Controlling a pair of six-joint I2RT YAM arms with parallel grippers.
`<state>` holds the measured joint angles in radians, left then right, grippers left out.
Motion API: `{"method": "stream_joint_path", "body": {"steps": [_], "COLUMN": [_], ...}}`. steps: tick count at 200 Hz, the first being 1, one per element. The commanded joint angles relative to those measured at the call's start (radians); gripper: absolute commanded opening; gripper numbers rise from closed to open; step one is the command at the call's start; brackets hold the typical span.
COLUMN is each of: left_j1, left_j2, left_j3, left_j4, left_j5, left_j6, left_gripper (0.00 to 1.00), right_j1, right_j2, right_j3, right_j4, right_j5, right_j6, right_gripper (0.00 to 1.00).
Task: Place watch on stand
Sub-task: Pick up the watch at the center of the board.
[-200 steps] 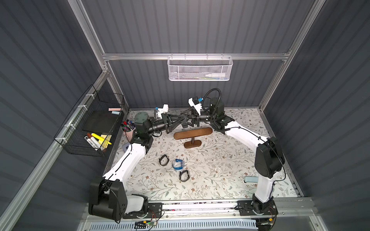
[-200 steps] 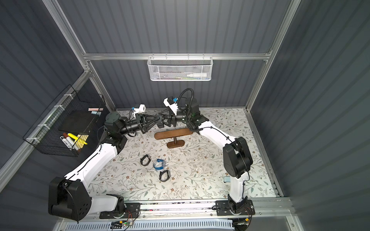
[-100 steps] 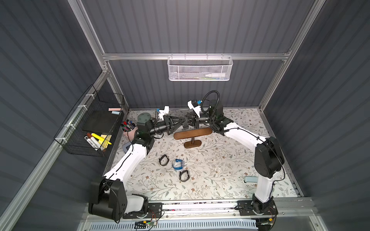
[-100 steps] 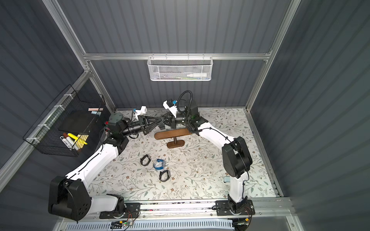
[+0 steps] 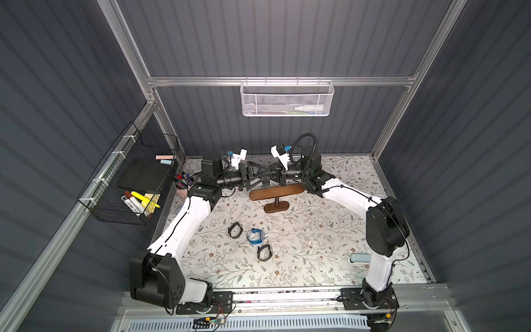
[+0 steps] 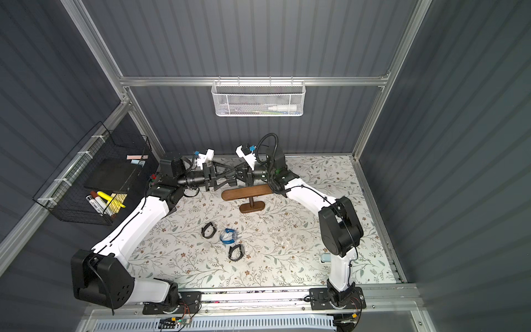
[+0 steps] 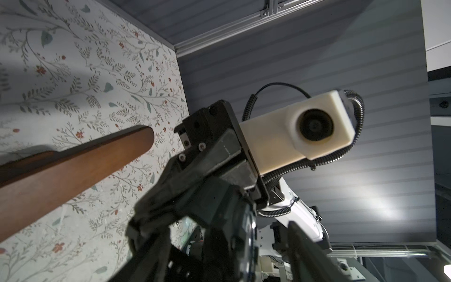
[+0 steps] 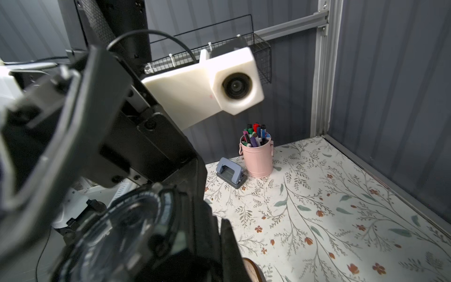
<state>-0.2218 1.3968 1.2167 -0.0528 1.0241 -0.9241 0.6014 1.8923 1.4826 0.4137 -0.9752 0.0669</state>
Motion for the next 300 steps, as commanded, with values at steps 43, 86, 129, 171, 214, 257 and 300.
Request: {"method": "stream_joint_path", "body": {"steps": [43, 86, 129, 171, 214, 257, 300], "left_j1": [-0.006, -0.099, -0.192, -0.291, -0.36, -0.364, -0.364], "left_j2": [0.006, -0.074, -0.132, -0.073, -0.034, -0.038, -0.052], "left_j3": [0.276, 0.279, 0.29, 0.347, 0.369, 0.347, 0.337], "left_j4": [-0.631, -0.643, -0.636, -0.721, -0.743, -0.713, -0.715], "left_j5": [-0.449, -0.676, -0.78, -0.932, -1.077, -1.163, -1.177], "left_j6": [0.556, 0.67, 0.691, 0.713, 0.714, 0.687, 0.681], "left_gripper": [0.79, 0.73, 0.67, 0.69, 0.75, 0.76, 0.74], "right_j1": [-0.009, 0.021, 0.071, 0.078, 0.081, 0.081, 0.081], "right_j2": [-0.022, -0.02, -0.027, -0.027, -0.028, -0.033, -0.035], "right_j3": [0.018, 0.044, 0.061, 0.07, 0.07, 0.062, 0.059], "right_j4": [-0.016, -0.109, -0.224, -0.248, -0.251, -0.247, -0.245], "right_j5": [0.035, 0.092, 0.212, 0.233, 0.234, 0.229, 0.224], "right_j6": [0.032, -0.011, -0.114, -0.131, -0.136, -0.141, -0.142], "right_gripper": [0.0, 0.0, 0.0, 0.0, 0.0, 0.0, 0.0]}}
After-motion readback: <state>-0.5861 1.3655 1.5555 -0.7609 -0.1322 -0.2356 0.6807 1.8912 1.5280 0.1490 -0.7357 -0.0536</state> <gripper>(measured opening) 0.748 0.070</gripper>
